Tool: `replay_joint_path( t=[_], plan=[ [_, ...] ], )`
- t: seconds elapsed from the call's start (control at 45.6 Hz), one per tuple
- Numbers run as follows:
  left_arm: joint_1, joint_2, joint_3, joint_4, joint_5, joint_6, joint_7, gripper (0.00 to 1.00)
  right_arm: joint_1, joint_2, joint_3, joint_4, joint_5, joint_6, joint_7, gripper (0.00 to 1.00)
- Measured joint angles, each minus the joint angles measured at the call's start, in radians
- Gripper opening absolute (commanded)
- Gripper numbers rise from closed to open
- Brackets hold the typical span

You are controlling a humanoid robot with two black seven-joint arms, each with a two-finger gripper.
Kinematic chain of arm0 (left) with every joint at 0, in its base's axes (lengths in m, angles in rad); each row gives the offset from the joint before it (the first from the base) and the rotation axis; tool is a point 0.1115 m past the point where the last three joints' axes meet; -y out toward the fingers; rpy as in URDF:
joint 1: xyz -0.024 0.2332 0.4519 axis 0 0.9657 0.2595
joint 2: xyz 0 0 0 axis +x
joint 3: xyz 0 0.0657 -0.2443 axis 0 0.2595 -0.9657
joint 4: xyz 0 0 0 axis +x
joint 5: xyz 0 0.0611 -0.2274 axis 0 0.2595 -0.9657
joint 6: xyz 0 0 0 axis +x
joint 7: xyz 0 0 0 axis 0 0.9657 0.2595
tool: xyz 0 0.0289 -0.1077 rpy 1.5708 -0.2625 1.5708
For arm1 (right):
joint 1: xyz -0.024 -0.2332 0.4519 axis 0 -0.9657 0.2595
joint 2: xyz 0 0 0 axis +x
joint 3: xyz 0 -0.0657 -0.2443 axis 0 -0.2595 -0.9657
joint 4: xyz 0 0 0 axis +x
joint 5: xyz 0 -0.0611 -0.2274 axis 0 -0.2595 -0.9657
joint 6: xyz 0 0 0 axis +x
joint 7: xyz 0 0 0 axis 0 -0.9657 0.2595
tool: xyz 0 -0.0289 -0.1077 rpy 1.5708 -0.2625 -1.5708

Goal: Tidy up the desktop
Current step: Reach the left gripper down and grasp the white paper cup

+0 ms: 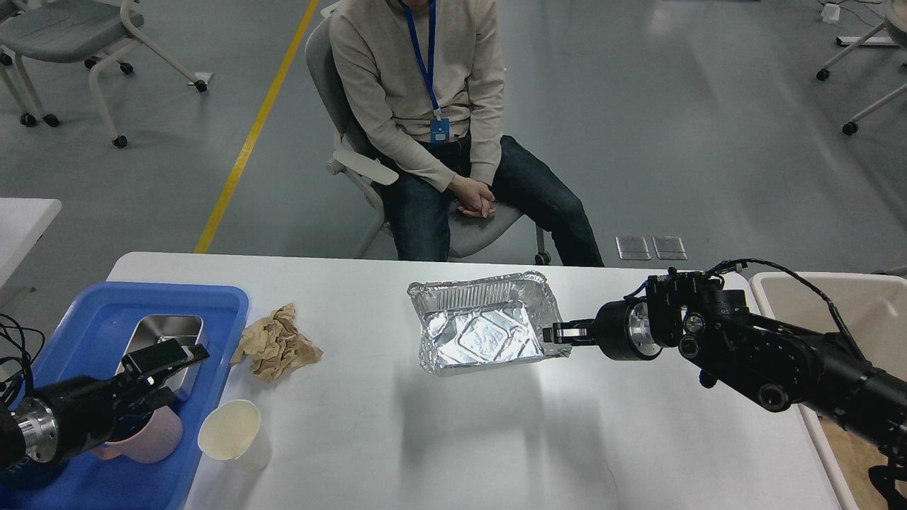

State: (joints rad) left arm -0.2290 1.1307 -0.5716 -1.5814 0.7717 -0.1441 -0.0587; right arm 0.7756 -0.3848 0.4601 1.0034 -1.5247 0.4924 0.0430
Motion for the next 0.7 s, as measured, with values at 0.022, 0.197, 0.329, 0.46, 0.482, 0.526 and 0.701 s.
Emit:
replay_joint_path(
  t=[0.022,0.197,0.329,0.46,0.482,0.526,0.701],
  plan=[
    [-0.002,0.0,0.005,-0.001,0.0,0.0,0.003,0.95,0.0,0.0,0.0,0.0,0.0,0.0,0.0,0.0],
    [-0.008,0.0,0.026,-0.002,0.001,-0.001,0.041,0.95,-0.001,0.005,0.0,-0.002,0.0,0.0,0.0,0.0],
    [-0.008,0.0,0.041,-0.003,0.001,-0.004,0.059,0.94,-0.001,0.007,0.0,-0.003,0.0,0.0,0.0,0.0],
    [-0.008,-0.014,0.068,-0.003,0.001,-0.004,0.066,0.93,-0.001,0.009,0.0,-0.004,0.0,-0.001,0.0,0.0],
    [-0.009,-0.017,0.071,-0.003,0.001,-0.004,0.066,0.92,-0.001,0.009,0.0,-0.004,0.0,-0.001,0.0,0.0],
    [-0.009,-0.023,0.077,-0.003,0.002,-0.004,0.066,0.9,-0.002,0.009,0.0,-0.004,0.0,-0.001,0.0,0.0],
    [-0.005,-0.053,0.107,-0.002,0.03,-0.001,0.072,0.76,-0.002,0.009,0.0,-0.004,0.0,-0.001,0.0,0.0]
  ],
)
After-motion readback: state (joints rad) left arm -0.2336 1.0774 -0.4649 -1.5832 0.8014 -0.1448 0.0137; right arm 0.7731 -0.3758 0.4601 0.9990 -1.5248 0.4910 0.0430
